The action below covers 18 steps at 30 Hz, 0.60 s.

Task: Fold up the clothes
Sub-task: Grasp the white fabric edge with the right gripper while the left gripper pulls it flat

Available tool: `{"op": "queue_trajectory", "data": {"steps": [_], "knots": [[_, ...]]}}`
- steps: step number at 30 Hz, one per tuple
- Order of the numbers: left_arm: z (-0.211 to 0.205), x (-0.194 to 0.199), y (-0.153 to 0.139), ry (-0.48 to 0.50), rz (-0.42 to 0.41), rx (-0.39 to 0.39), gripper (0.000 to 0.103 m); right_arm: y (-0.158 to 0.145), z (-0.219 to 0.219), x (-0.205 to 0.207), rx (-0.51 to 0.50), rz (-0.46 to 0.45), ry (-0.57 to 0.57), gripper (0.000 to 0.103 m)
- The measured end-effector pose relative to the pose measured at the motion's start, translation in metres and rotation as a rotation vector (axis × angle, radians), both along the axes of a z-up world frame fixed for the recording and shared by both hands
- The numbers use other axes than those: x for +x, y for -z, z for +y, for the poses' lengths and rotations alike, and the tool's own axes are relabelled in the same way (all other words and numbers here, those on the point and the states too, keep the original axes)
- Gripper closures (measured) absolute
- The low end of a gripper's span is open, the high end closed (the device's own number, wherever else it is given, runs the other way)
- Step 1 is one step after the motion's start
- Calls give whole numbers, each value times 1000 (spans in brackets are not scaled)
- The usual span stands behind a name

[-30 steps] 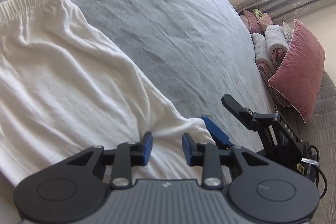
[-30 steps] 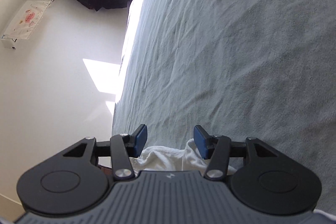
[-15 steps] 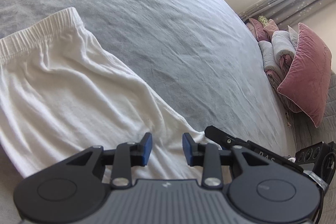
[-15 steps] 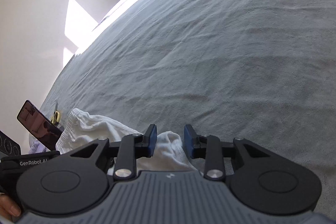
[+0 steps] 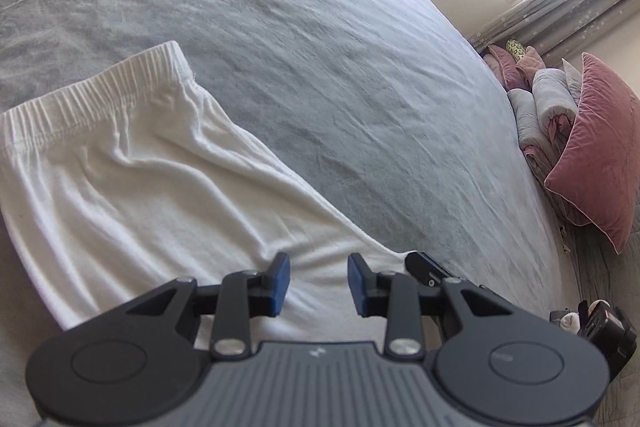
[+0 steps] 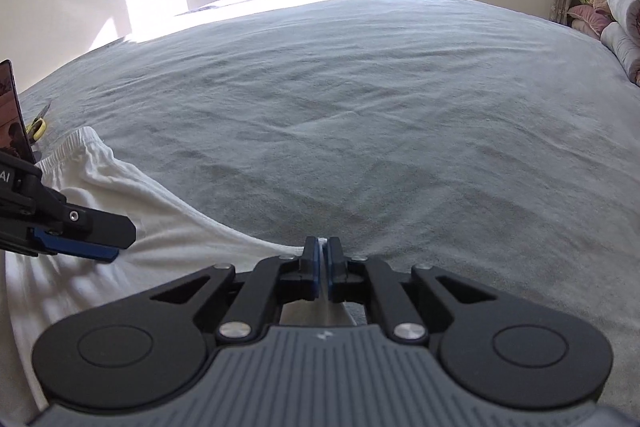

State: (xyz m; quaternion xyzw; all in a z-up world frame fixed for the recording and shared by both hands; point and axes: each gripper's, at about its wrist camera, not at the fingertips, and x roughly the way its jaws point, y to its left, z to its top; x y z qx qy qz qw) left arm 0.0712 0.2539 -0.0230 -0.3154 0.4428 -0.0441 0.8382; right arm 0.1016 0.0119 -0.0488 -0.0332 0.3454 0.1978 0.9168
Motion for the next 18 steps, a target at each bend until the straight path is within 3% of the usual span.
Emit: {"op": "queue_trajectory", "data": {"steps": [2, 9, 18], "knots": [[1, 0, -1, 5, -3, 5, 69, -11, -8, -3, 28, 25, 0, 88], [-16, -3, -8, 92, -32, 53, 65, -46, -69, -31, 93, 52, 53, 88], [-73, -18, -14, 308, -85, 159, 64, -43, -148, -96, 98, 120, 82, 87]]}}
